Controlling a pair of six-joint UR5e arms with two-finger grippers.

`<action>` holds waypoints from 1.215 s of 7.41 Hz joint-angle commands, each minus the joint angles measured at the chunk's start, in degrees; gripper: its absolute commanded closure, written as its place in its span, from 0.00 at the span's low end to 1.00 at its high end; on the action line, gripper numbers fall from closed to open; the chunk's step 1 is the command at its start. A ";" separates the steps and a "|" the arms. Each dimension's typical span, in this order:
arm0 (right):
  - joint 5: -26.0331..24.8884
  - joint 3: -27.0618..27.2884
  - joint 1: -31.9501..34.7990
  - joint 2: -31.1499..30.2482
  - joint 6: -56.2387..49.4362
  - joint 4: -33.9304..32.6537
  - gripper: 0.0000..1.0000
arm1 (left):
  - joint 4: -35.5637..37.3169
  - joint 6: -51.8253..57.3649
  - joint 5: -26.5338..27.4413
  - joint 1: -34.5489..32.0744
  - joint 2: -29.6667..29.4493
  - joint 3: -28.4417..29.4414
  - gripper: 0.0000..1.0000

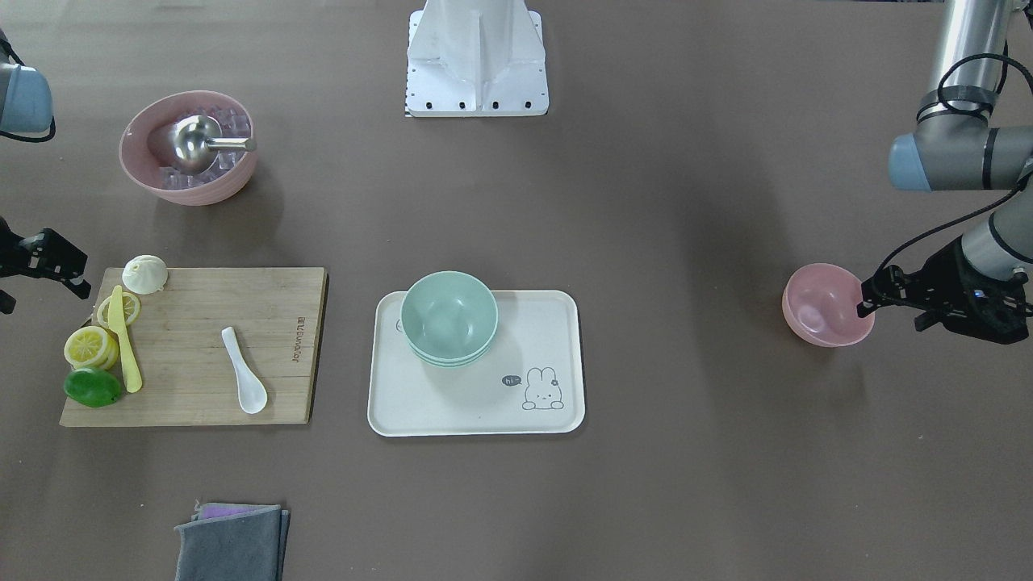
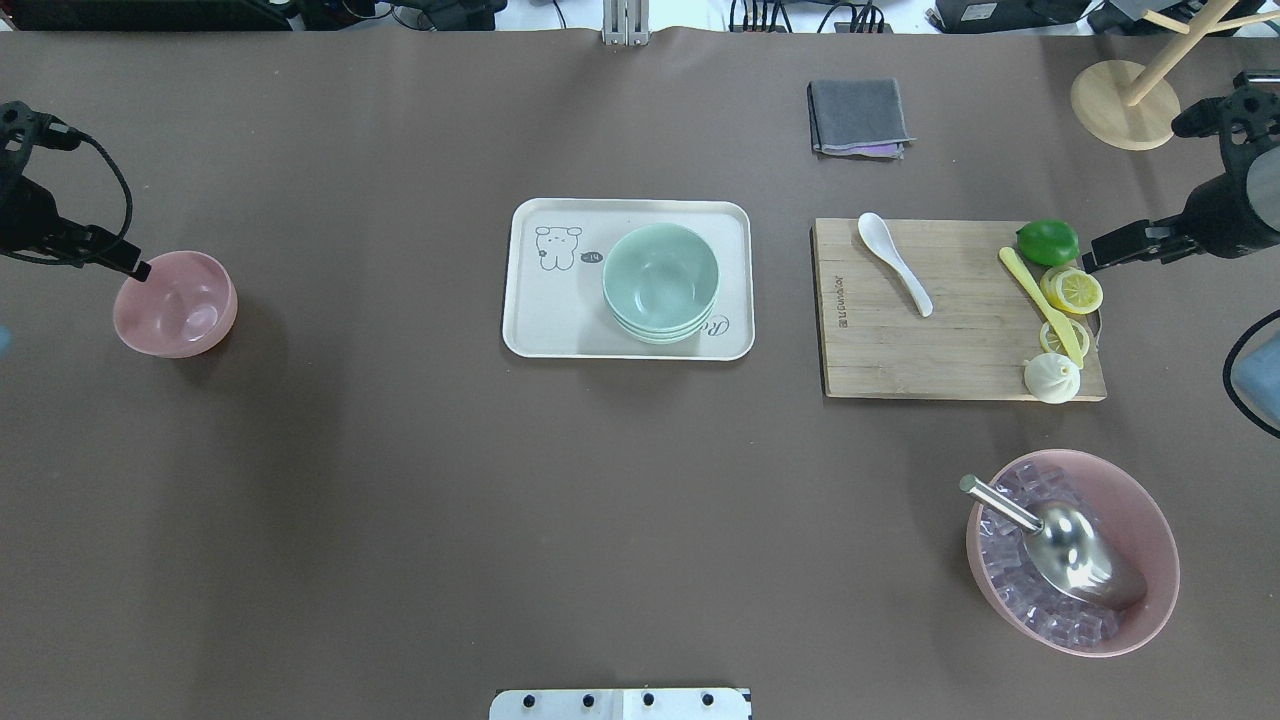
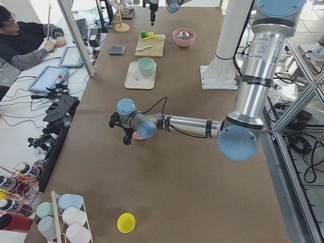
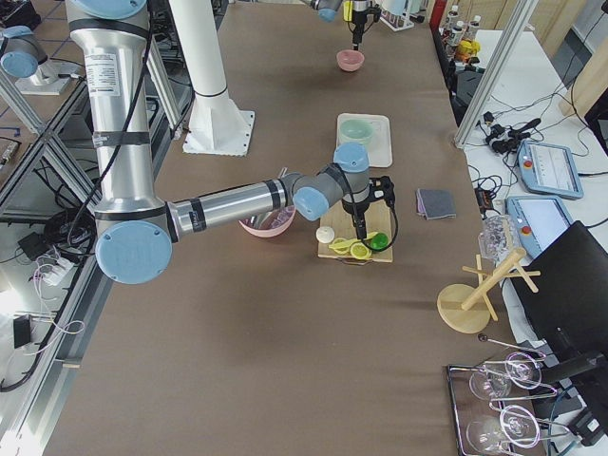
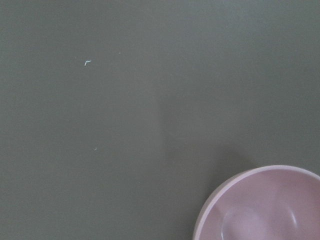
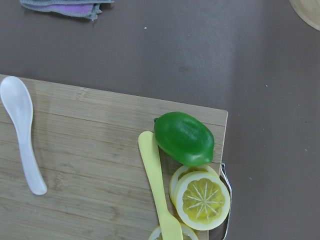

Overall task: Stack pink bowl on green and place spoon
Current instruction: 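Move the left gripper down to the pink bowl rim and grasp it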

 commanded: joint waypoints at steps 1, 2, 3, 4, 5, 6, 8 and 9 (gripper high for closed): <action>-0.10 -0.09 -0.06 0.00 0.02 0.00 0.00 | -0.15 -0.07 0.53 1.16 -0.10 -0.22 0.55; -0.10 -0.09 -0.06 0.00 0.02 0.00 0.00 | -0.15 0.11 0.53 1.43 -0.10 -0.14 0.58; -0.10 -0.18 -0.06 0.00 0.02 0.00 0.00 | -0.15 0.28 0.53 1.60 -0.10 -0.13 0.59; -0.10 -0.18 -0.06 0.00 0.02 0.00 0.00 | -0.15 0.28 0.53 1.78 -0.10 -0.05 0.64; -0.10 -0.18 -0.06 0.00 0.02 0.00 0.00 | -0.15 0.20 0.53 1.78 -0.10 -0.05 0.76; -0.10 -0.18 -0.15 0.00 0.02 0.00 0.00 | -0.15 0.11 0.53 1.78 -0.01 -0.05 0.92; -0.10 -0.18 -0.06 0.00 0.02 0.00 0.00 | -0.15 -0.15 0.27 1.78 0.08 -0.66 1.00; -0.10 -0.18 -0.15 0.00 0.02 0.00 0.00 | 0.03 -0.33 -0.26 1.78 -0.01 -2.05 1.00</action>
